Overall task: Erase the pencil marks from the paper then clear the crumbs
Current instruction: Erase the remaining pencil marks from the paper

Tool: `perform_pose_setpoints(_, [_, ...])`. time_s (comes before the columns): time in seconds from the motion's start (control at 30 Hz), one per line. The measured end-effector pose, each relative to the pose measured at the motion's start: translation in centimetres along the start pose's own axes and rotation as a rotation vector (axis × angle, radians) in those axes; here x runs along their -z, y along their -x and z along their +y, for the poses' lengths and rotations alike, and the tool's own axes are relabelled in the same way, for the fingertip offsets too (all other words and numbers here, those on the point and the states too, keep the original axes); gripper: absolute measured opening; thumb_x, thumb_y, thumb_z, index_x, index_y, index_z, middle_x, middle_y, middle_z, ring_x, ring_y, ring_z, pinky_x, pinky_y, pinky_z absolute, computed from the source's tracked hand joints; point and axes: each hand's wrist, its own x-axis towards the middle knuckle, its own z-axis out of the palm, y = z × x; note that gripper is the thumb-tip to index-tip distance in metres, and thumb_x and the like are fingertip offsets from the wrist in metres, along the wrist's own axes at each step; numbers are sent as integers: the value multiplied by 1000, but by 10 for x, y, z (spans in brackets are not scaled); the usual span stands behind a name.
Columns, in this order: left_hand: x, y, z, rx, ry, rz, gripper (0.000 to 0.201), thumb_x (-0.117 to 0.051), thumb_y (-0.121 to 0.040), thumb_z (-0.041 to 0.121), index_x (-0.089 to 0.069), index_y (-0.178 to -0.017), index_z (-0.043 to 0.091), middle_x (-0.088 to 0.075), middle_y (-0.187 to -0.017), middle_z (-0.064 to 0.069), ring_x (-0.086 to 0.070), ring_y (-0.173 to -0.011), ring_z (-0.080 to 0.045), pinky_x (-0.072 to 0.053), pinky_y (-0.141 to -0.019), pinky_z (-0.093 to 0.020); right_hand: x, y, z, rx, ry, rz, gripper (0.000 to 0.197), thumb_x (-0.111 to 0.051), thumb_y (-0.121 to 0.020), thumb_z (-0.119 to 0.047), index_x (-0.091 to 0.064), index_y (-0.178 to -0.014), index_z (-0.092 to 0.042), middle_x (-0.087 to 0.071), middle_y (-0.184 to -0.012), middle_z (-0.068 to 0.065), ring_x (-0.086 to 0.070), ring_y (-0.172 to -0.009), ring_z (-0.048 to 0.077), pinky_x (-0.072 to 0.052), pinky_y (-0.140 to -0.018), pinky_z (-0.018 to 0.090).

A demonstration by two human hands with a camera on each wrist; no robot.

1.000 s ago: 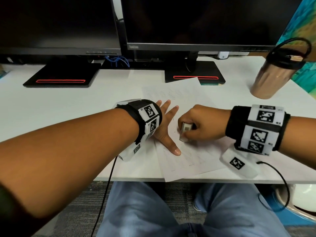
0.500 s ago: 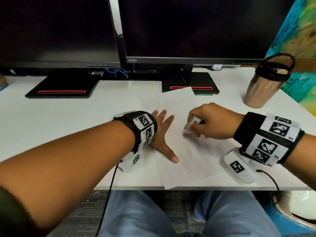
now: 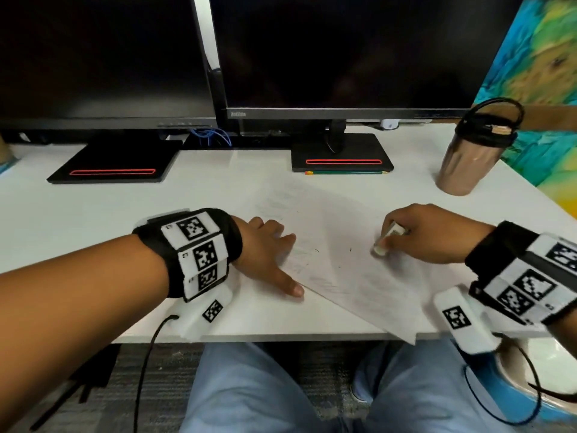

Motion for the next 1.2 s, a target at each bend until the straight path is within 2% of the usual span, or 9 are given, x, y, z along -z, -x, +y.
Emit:
perform_pose_setpoints(0.13, [-1, -5, -4, -35, -7, 114, 97, -47, -84, 79, -5, -158, 31, -7, -161, 5, -9, -147, -23, -25, -117, -51, -4, -5, -1, -34, -136, 214, 12, -69, -85, -38, -71, -80, -28, -64, -76, -9, -54, -69, 5, -41, -63, 24])
perform_pose_setpoints(0.23, [2, -16, -5, -32, 17, 250, 101, -54, -86, 71, 5, -158, 32, 10, -165, 5, 4, -152, -21, -14, -121, -46, -11, 2, -24, -50, -764, 403, 10, -73, -84, -26, -74, -79, -18, -71, -74, -2, -63, -72, 12, -56, -71, 30])
perform_pose_setpoints(0.33, [5, -33, -2, -36, -4, 204, 100, -55, -90, 65, 10, -158, 30, 22, -164, -2, 15, -152, -27, -6, -122, -50, -33, 9, -60, -101, -1427, 208, 11, -64, -90, -13, -71, -93, -5, -73, -99, 15, -68, -91, 24, -54, -83, 38])
perform_pose_setpoints(0.43, [5, -44, 1, -48, -11, 158, 96, -54, -92, 61, 8, -158, 30, 20, -165, -5, 10, -152, -31, -12, -121, -52, -64, 10, -86, -168, -1765, -126, 15, -58, -92, -11, -65, -102, -1, -69, -103, 19, -65, -97, 31, -52, -90, 42])
perform_pose_setpoints(0.53, [3, -43, 0, -59, -42, 162, 100, -54, -90, 64, 14, -157, 31, 19, -165, -5, 8, -152, -31, -14, -120, -54, -77, 4, -78, -275, -1873, -187, 12, -55, -94, -8, -65, -89, -2, -69, -103, 20, -67, -100, 33, -55, -89, 41])
perform_pose_setpoints(0.67, [2, -40, -5, -64, -89, 138, 107, -50, -85, 74, 17, -156, 31, 20, -165, -5, 9, -152, -29, -16, -119, -58, -62, -12, -28, -473, -1844, 593, 8, -59, -94, -14, -66, -95, -11, -68, -97, 8, -68, -84, 15, -54, -88, 29])
perform_pose_setpoints(0.73, [4, -39, -4, -64, -92, 120, 107, -51, -86, 73, 18, -156, 30, 20, -164, -5, 9, -152, -29, -16, -119, -58, -57, -11, -22, -504, -1835, 786, 6, -60, -93, -16, -67, -92, -15, -68, -91, 3, -65, -75, 10, -53, -85, 26])
perform_pose_setpoints(0.93, [2, -39, -2, -35, -110, 93, 108, -51, -84, 75, 21, -154, 34, 22, -164, -1, 10, -152, -27, -16, -119, -56, -86, -10, -77, -272, -1854, 79, 12, -55, -95, -11, -63, -101, -3, -68, -96, 14, -66, -92, 24, -55, -86, 33])
perform_pose_setpoints(1.2, [-10, -26, -4, -35, -83, 89, 111, -50, -82, 78, 22, -154, 34, 21, -164, -1, 7, -152, -26, -20, -119, -55, -48, -19, 3, -533, -1686, 807, 6, -69, -80, -17, -68, -73, -17, -64, -76, -1, -62, -78, 19, -51, -97, 35])
